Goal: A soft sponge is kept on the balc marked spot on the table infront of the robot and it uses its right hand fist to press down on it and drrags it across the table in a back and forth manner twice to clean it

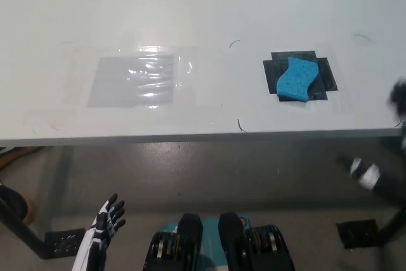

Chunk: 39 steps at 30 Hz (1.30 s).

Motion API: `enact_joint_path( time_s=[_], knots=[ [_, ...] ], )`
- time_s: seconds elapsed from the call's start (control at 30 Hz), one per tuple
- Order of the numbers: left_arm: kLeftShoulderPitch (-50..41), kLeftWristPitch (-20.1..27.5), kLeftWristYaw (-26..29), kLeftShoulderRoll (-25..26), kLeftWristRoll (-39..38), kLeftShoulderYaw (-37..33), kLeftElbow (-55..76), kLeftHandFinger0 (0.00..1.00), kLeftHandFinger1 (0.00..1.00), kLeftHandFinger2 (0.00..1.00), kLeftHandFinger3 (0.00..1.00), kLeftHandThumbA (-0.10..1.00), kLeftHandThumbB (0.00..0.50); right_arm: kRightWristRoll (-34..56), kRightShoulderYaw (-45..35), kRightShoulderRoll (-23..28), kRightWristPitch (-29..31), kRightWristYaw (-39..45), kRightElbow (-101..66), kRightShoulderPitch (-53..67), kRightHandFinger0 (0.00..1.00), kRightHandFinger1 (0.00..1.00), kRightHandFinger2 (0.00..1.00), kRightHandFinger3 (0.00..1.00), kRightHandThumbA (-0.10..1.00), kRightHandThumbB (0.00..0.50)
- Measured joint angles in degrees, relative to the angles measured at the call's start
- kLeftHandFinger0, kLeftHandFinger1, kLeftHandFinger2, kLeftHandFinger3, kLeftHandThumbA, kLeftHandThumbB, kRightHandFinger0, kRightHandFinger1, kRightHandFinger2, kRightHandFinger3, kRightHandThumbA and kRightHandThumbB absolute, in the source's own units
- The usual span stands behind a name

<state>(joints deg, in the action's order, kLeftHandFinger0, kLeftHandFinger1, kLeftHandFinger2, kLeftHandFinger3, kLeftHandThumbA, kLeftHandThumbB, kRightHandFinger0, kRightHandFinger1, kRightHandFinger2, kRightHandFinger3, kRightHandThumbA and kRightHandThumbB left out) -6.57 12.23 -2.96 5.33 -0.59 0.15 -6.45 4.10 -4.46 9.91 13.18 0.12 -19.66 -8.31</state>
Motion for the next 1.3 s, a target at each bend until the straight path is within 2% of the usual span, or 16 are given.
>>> enact_joint_path(
  time_s=[0.03,0.07,0.1,0.17,0.2,0.27,0.67,0.77,0.9,0.93,1.0,1.07,1.1,1.13,1.17,1.3],
  knots=[
    [0.01,0.00,-0.01,-0.02,0.00,0.00,0.00,1.00,1.00,1.00,1.00,1.00,0.076,0.32,-0.45,0.62,-0.60,-0.11,-0.52,-2.21,1.00,0.98,0.94,0.99,1.00,0.241],
    [0.00,0.00,-0.03,-0.02,0.00,0.01,0.00,1.00,1.00,1.00,1.00,1.00,0.075,1.02,-1.06,1.54,-1.43,-0.24,-0.76,-5.85,1.00,0.87,0.82,0.86,1.00,0.217],
    [0.00,0.00,-0.04,-0.01,0.00,0.01,-0.02,1.00,1.00,1.00,1.00,1.00,0.068,1.44,-1.39,2.04,-2.05,-0.34,-0.70,-8.41,0.81,0.60,0.54,0.61,1.00,0.197],
    [0.00,0.00,-0.07,-0.01,0.00,0.02,-0.05,1.00,1.00,1.00,1.00,1.00,0.079,2.32,-2.08,2.84,-3.29,-0.48,0.09,-13.52,0.07,0.04,0.04,0.10,1.00,0.180],
    [0.00,0.00,-0.08,-0.01,0.01,0.02,-0.10,1.00,1.00,1.00,1.00,1.00,0.079,2.79,-2.37,3.13,-4.01,-0.52,0.96,-16.90,0.01,0.01,0.01,0.02,1.00,0.172],
    [0.00,-0.01,-0.10,0.00,0.00,0.01,-0.22,1.00,1.00,1.00,1.00,1.00,0.070,3.63,-2.85,3.18,-5.42,-0.62,2.90,-21.91,0.00,0.00,0.00,0.00,1.00,0.121],
    [-0.01,0.02,-0.09,-0.02,0.11,-0.01,-0.77,1.00,1.00,1.00,1.00,1.00,0.075,5.19,-3.43,2.11,-9.80,-1.12,32.81,-47.23,0.00,0.00,0.00,0.00,1.00,0.111],
    [-0.02,0.02,-0.09,-0.02,0.14,-0.01,-0.87,1.00,1.00,1.00,1.00,1.00,0.069,5.17,-3.41,1.64,-9.75,-1.30,41.70,-50.12,0.00,0.00,0.00,0.00,1.00,0.114],
    [-0.02,0.04,-0.09,-0.02,0.21,-0.03,-0.90,1.00,1.00,1.00,1.00,1.00,0.085,5.06,-3.38,0.73,-9.65,-1.86,55.14,-53.11,0.00,0.01,0.21,0.13,1.00,0.097],
    [-0.01,0.04,-0.08,-0.01,0.24,-0.04,-0.91,1.00,1.00,1.00,1.00,1.00,0.091,5.05,-3.39,0.54,-9.57,-2.08,57.66,-53.50,0.00,0.00,0.21,0.14,1.00,0.131],
    [-0.01,0.11,-0.09,-0.01,0.35,-0.05,-0.91,1.00,1.00,1.00,1.00,1.00,0.104,5.01,-3.39,0.03,-9.45,-2.59,64.22,-54.19,0.00,0.00,0.22,0.13,1.00,0.104],
    [-0.01,0.23,-0.09,0.00,0.46,-0.07,-0.92,1.00,1.00,1.00,1.00,1.00,0.109,4.97,-3.38,-0.34,-9.25,-3.10,69.38,-54.58,0.00,0.00,0.14,0.01,1.00,0.100],
    [-0.01,0.44,-0.09,0.01,0.61,-0.08,-0.93,1.00,1.00,1.00,1.00,1.00,0.113,4.89,-3.38,-0.71,-9.09,-3.59,73.65,-54.84,0.00,0.00,0.05,0.00,1.00,0.020],
    [-0.01,0.67,-0.08,0.03,0.77,-0.12,-0.93,1.00,1.00,1.00,1.00,1.00,0.113,4.81,-3.37,-1.04,-8.86,-4.06,77.10,-55.07,0.00,0.00,0.08,0.00,1.00,0.112],
    [-0.01,0.77,-0.09,0.05,0.87,-0.14,-0.93,1.00,1.00,1.00,1.00,1.00,0.113,4.76,-3.36,-1.19,-8.69,-4.32,78.79,-55.16,0.00,0.00,0.10,0.00,1.00,0.120],
    [-0.05,2.33,-0.09,0.30,2.05,-0.67,-0.90,1.00,1.00,1.00,1.00,1.00,0.103,4.01,-3.32,-2.70,-6.32,-7.39,91.83,-55.77,0.00,0.00,0.18,0.08,1.00,0.047]
  ],
)
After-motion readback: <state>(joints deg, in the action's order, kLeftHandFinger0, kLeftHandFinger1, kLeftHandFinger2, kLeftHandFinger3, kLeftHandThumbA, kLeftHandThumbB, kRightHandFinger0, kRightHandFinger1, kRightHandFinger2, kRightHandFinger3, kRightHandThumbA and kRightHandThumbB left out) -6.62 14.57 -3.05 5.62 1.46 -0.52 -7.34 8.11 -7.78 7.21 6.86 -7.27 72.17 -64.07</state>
